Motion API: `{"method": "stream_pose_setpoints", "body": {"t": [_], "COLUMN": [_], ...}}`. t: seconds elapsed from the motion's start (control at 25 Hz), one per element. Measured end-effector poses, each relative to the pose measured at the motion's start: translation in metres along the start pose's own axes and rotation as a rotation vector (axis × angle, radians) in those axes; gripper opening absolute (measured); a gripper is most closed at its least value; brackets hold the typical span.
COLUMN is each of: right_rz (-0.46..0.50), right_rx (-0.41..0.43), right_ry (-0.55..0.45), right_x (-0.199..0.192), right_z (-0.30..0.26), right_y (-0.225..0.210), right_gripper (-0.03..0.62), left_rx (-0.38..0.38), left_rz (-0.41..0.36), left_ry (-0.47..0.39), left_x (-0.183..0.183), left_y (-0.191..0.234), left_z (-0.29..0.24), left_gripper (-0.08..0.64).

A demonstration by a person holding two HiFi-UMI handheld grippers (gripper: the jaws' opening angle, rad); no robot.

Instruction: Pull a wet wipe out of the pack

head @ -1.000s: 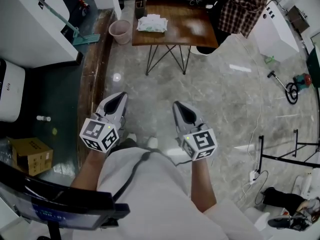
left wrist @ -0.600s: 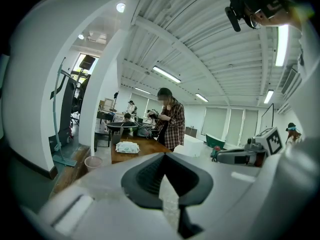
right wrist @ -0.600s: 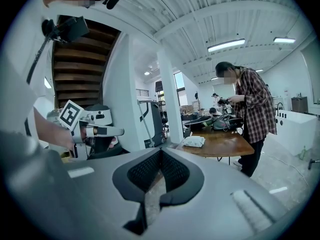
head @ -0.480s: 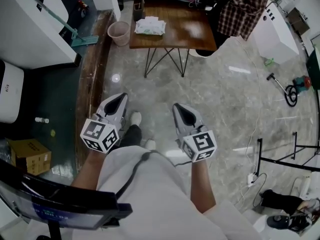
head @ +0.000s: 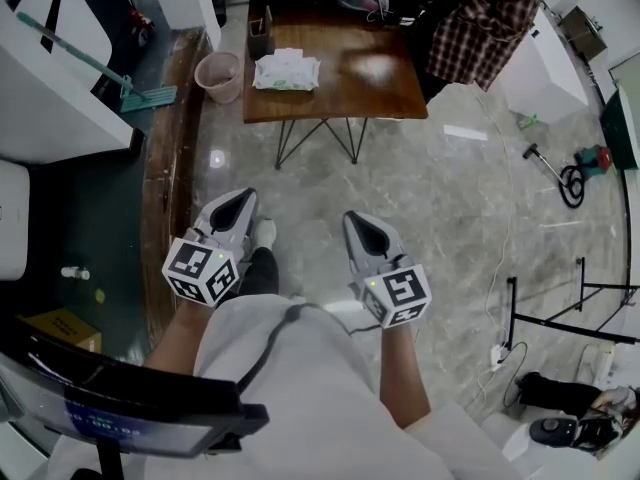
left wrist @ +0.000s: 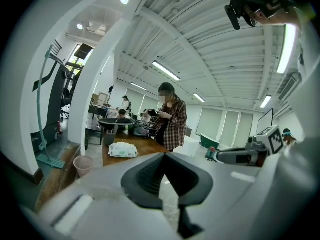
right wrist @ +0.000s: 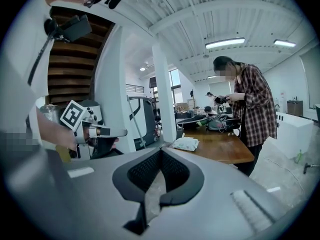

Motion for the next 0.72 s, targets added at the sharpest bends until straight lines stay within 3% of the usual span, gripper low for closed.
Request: {"method": "stream_pose_setpoints", "body": {"t": [0.44, 0.72], "right_rz": [0.018, 0.031], "right_rx": [-0.047, -0.069], "right_ry": [-0.023, 0.007], "right_x": [0.067, 0.088], "right_z": [-0.122, -0.184], "right_y": [-0.036, -0.052], "right_gripper": [0.008, 0.008], "left_rx": [-0.119, -0.154], "left_rz": [-0.052, -0.033], "left_ry": [-0.011, 0.004], "left_x": [0.081, 0.102], "left_y": [0.092, 0.146], "left_z": [-0.103, -0.142], "left_gripper": [0.003, 0.003]}}
Point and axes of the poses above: the fingertips, and each gripper's own axes: z backward along the fingers, y to its left, x out of its top, the point moved 5 cm from there along z, backward along the fingers, and after that the axes turned 4 degrees about x, right-handed, at the moved point
